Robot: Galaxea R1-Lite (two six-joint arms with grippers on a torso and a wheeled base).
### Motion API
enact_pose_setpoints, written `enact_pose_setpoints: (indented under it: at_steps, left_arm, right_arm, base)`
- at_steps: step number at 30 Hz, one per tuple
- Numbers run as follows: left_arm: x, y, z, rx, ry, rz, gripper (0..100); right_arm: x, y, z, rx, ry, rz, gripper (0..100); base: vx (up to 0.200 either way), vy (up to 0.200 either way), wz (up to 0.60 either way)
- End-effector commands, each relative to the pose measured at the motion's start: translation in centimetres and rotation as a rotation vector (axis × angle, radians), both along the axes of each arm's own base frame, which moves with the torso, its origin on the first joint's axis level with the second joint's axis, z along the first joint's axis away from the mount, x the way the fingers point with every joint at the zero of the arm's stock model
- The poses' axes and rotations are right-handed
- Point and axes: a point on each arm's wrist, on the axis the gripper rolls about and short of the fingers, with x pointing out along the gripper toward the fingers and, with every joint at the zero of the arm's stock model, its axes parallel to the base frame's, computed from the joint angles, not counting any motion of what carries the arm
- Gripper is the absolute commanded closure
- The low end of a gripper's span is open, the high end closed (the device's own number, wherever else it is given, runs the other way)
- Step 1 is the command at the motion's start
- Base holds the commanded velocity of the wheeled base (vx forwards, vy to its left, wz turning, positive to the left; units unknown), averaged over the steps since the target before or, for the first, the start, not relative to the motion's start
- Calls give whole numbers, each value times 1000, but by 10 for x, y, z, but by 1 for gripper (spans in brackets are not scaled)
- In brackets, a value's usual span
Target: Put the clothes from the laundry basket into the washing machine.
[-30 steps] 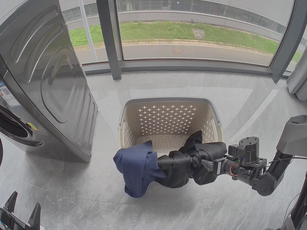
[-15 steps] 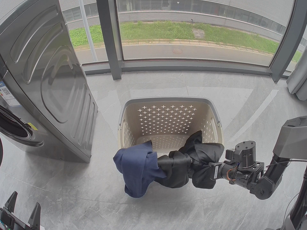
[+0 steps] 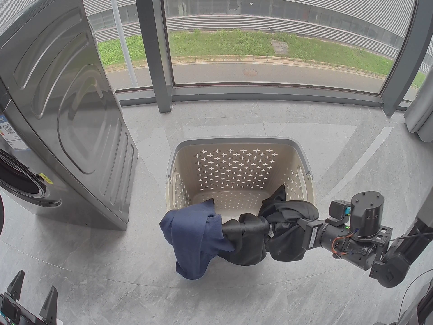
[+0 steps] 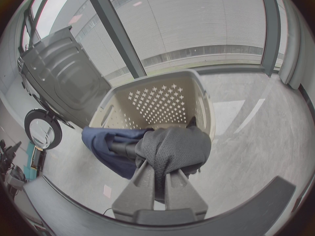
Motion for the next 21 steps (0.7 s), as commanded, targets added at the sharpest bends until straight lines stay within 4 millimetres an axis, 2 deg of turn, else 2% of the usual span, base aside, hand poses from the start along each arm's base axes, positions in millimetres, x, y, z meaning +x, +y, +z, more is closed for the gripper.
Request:
enact_pose_setpoints:
  at_steps: [1, 8, 13, 16, 21]
  left_arm:
    - [0, 0, -5, 0, -2, 0, 0]
    - [0, 0, -5, 0, -2, 0, 0]
    - [0, 0, -5, 0, -2, 0, 0]
    - [0, 0, -5, 0, -2, 0, 0]
    - [0, 0, -5, 0, -2, 0, 0]
  right_arm:
    - [-12, -6, 31, 60, -98, 2, 100]
    - [-17, -11, 43, 68, -150, 8, 100]
    - [-20, -9, 66, 141, -282, 38, 100]
    - [-20, -11, 72, 118, -333, 82, 100]
    - [-35, -13, 93, 112, -426, 124, 100]
  base:
    - [0, 0, 0]
    - [0, 0, 0]
    - [0, 0, 0]
    - [0, 0, 0]
    - [0, 0, 0]
